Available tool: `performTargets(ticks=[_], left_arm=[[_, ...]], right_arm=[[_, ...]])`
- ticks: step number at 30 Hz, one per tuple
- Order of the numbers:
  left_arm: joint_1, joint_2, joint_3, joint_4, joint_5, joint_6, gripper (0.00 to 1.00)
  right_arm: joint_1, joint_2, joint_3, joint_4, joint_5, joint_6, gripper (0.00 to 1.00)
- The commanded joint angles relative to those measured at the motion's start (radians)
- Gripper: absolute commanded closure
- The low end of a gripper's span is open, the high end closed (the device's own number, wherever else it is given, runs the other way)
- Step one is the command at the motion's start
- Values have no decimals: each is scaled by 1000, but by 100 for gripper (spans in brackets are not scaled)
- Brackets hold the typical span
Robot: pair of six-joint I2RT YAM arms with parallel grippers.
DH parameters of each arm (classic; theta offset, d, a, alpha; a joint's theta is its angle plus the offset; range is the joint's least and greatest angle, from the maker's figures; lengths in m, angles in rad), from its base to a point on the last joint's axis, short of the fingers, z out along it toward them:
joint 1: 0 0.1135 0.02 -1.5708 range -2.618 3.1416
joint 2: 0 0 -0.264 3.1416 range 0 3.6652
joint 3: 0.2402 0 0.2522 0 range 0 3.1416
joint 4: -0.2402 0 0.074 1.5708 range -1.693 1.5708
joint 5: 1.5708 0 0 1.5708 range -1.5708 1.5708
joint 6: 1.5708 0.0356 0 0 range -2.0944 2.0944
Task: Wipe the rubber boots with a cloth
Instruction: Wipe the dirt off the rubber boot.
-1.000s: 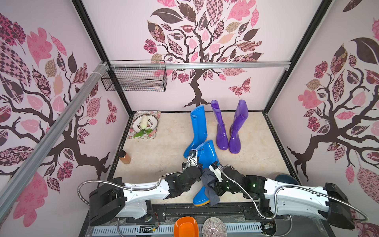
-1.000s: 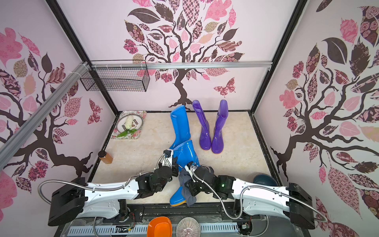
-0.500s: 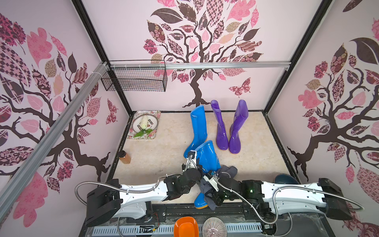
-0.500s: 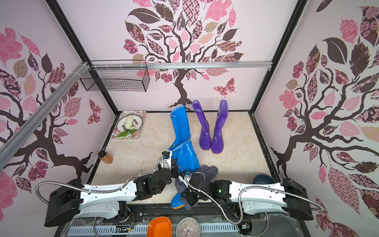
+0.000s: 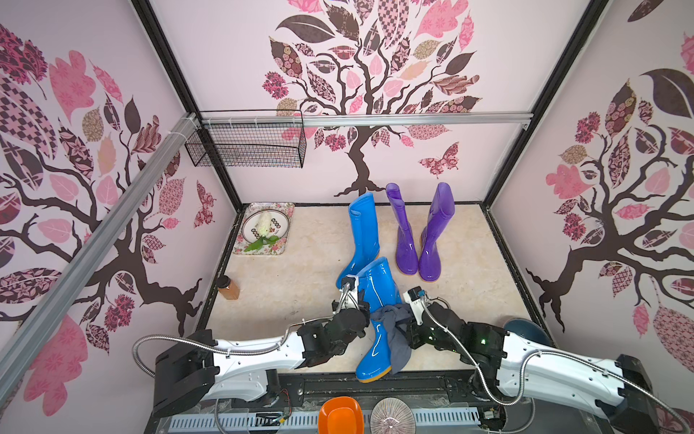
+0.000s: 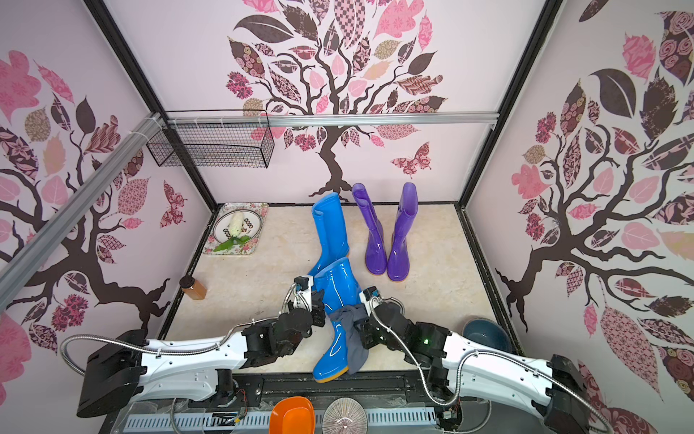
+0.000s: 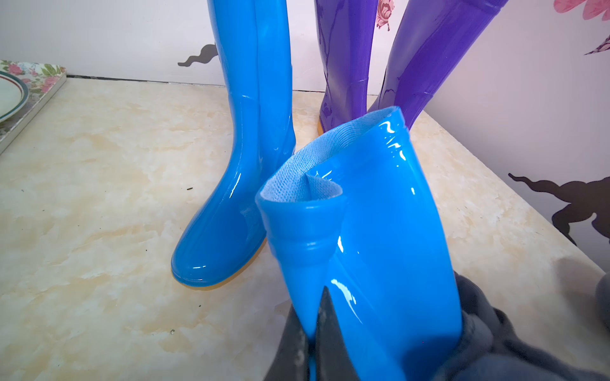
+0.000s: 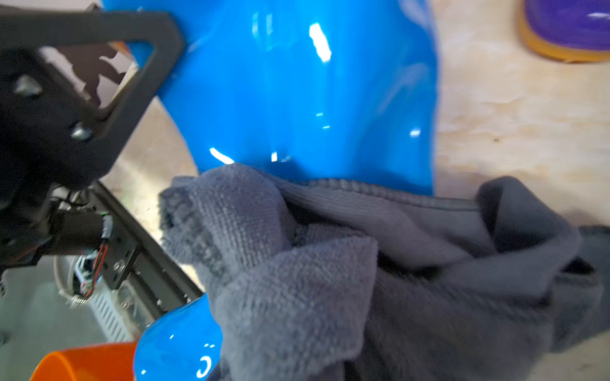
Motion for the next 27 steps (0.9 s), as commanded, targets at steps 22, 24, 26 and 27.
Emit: performTargets(ticks=[22, 24, 26, 27], left_arm=[[-2, -28, -20, -12, -8, -71, 100], [-1, -25, -18, -9, -2, -76, 100], [-2, -22, -20, -8, 4, -83, 100], [-2, -24, -21, -6, 6, -84, 100]], right_arm=[[305, 53, 12, -3, 252, 38, 100], [220, -4, -10, -26, 215, 45, 100], [165, -55, -28, -29, 183, 32, 100], [159, -76, -39, -18, 186, 23, 100]])
